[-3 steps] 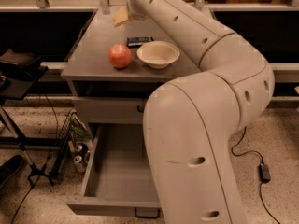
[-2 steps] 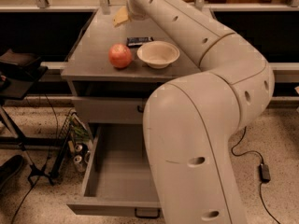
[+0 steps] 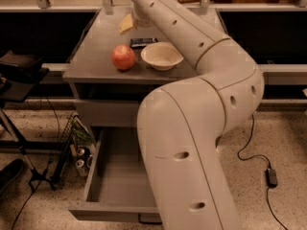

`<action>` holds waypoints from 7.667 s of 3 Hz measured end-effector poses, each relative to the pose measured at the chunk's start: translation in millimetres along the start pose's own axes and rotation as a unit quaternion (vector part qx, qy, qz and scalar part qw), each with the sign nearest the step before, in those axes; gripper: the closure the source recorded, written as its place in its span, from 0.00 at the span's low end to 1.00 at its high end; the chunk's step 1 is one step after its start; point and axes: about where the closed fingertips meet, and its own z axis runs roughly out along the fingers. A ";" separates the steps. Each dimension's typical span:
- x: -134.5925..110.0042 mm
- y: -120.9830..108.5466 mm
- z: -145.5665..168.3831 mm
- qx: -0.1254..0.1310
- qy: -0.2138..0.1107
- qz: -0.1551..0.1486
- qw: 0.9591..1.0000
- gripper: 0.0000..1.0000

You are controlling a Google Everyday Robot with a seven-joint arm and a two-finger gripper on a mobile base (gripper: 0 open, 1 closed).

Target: Place rxbar blueberry into middle drawer

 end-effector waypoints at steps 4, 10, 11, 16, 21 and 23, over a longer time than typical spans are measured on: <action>21.6 11.2 44.6 0.014 0.066 0.044 0.997 0.00; 15.8 -13.8 60.4 0.020 0.044 0.086 0.995 0.95; 17.5 -14.1 58.8 0.016 0.047 0.082 0.995 1.00; -32.5 -38.4 10.3 0.044 -0.026 0.044 0.998 1.00; -43.2 -92.7 -69.1 -0.011 -0.056 0.026 0.998 1.00; -20.2 -120.3 -118.9 -0.051 -0.034 0.014 0.998 1.00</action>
Offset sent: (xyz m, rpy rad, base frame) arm 0.0302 0.0046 -0.0086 0.0091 0.0993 -0.0696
